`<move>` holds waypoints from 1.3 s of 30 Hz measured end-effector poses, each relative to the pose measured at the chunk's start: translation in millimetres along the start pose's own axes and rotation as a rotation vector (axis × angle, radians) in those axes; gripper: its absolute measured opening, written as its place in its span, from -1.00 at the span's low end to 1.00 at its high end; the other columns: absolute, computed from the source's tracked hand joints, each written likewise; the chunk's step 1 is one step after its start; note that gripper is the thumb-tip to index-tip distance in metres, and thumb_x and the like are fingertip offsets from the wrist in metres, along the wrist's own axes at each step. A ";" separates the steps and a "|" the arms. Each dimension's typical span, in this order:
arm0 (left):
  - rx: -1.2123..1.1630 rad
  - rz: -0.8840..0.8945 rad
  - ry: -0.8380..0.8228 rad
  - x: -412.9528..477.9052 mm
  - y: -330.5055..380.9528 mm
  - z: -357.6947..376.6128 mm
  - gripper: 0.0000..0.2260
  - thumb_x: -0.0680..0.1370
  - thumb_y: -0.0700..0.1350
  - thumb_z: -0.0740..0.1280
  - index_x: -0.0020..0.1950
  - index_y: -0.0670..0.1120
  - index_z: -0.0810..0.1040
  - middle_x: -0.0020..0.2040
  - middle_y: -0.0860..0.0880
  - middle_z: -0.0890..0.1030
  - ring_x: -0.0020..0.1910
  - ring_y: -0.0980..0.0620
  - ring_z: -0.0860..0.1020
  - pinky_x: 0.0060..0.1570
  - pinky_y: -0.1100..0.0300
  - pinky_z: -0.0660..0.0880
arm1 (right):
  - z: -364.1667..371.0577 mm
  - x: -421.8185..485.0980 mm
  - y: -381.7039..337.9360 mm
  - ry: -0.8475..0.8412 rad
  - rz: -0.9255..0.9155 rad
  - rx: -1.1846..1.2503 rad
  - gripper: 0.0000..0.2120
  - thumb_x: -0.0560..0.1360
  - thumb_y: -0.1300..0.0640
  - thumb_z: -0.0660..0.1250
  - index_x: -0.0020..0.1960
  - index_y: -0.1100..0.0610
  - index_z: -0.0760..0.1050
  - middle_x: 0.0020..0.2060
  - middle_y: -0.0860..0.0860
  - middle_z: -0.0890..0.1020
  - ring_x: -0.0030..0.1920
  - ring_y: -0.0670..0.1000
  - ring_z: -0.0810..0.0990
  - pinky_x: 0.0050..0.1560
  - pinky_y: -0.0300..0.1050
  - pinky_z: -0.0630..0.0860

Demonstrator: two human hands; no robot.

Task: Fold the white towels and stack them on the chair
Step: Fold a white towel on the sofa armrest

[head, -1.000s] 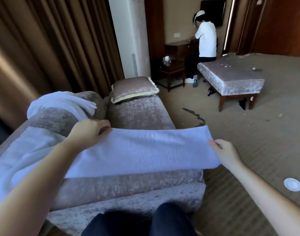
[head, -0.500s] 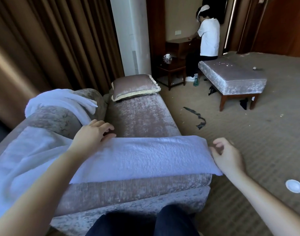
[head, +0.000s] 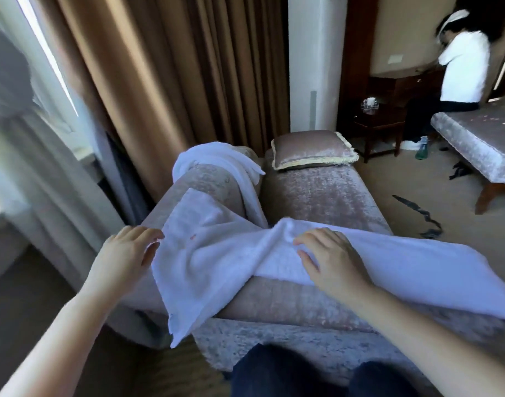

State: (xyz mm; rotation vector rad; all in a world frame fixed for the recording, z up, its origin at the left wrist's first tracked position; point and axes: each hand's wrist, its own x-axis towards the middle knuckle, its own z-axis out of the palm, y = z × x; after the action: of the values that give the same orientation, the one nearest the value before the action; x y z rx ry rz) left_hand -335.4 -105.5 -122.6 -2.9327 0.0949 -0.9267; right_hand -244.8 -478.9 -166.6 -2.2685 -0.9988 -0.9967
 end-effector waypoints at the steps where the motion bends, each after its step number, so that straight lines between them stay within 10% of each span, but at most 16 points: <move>1: 0.015 -0.031 -0.017 -13.3 -12.1 -0.3 -0.79 0.48 -0.07 0.25 0.00 -0.09 0.62 -0.11 -0.03 0.63 -0.16 -0.18 0.58 -0.25 0.01 0.48 | 12.2 5.1 -18.1 -0.001 -0.078 0.022 -0.81 0.48 0.14 0.21 -0.03 0.12 0.58 -0.13 -0.01 0.61 -0.12 0.02 0.50 -0.09 -0.11 0.39; 8: -0.065 -0.021 -0.053 -70.5 -30.1 19.2 -0.65 0.52 0.01 0.16 0.21 -0.03 0.58 0.19 0.01 0.55 0.04 -0.06 0.51 -0.03 0.03 0.54 | 71.1 9.5 -88.5 -0.197 -0.506 0.041 -0.71 0.45 0.27 0.22 0.11 0.14 0.58 0.06 0.05 0.59 0.04 0.10 0.54 0.12 -0.03 0.42; 14: -0.177 0.019 0.044 -72.9 -14.4 36.8 -0.68 0.53 -0.13 0.19 0.23 0.03 0.57 0.22 -0.01 0.52 0.10 -0.08 0.51 0.04 0.03 0.45 | 69.8 19.6 -100.2 -0.187 -0.533 -0.013 -0.90 0.50 0.12 0.30 -0.18 0.07 0.53 -0.25 -0.04 0.51 -0.19 0.05 0.51 0.06 -0.08 0.37; 20: -0.271 0.011 0.026 -72.8 -14.6 39.2 -0.71 0.49 -0.04 0.26 0.21 0.10 0.51 0.31 0.02 0.47 0.14 -0.05 0.47 0.13 0.11 0.32 | 44.6 77.6 -107.3 0.014 -0.147 0.267 -0.74 0.53 0.01 0.23 -0.19 0.17 0.53 -0.39 -0.04 0.55 -0.31 0.00 0.44 -0.22 -0.24 0.24; 25: -0.638 -0.284 0.161 -47.4 -15.2 24.8 -0.74 0.53 0.07 0.24 -0.16 -0.07 0.60 -0.06 0.14 0.49 -0.05 0.18 0.50 0.01 0.32 0.39 | 63.1 140.4 -87.0 -0.138 0.123 0.320 -0.70 0.55 -0.08 0.24 -0.12 0.15 0.51 -0.41 0.01 0.53 -0.36 0.12 0.50 -0.35 -0.09 0.31; 28: -0.694 -0.363 0.106 -35.4 -35.1 8.7 -0.81 0.51 0.15 0.19 -0.28 0.16 0.44 -0.08 0.16 0.45 -0.10 0.18 0.49 -0.10 0.45 0.34 | 88.7 163.6 -78.0 -0.293 0.200 0.297 -0.78 0.57 -0.03 0.30 -0.14 0.09 0.46 -0.44 -0.07 0.46 -0.39 -0.02 0.43 -0.38 -0.09 0.26; 34: -0.417 -0.337 -0.087 -31.9 -58.3 13.9 -0.65 0.52 0.24 0.05 -0.23 0.06 0.46 -0.22 0.13 0.46 -0.17 0.10 0.47 -0.12 0.05 0.45 | 140.7 195.5 -70.4 -0.686 0.259 0.209 -0.72 0.57 -0.01 0.28 -0.27 0.09 0.44 -0.39 -0.05 0.48 -0.30 0.00 0.45 -0.26 -0.12 0.30; 39: -0.567 -0.508 -0.057 -21.0 -48.1 8.6 -0.69 0.61 0.08 0.21 -0.32 0.06 0.49 -0.39 0.07 0.48 -0.31 0.15 0.48 -0.27 0.29 0.35 | 176.7 224.7 -68.9 -0.684 0.396 0.306 -0.75 0.63 0.08 0.19 0.26 0.13 0.44 0.13 0.06 0.58 0.12 0.09 0.54 0.14 0.00 0.48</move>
State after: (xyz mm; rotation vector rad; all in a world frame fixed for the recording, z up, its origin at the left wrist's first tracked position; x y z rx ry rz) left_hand -345.7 -55.6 -137.8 -3.5982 -0.4956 -0.9981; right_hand -115.7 -224.2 -96.6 -2.4309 -0.8136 0.1126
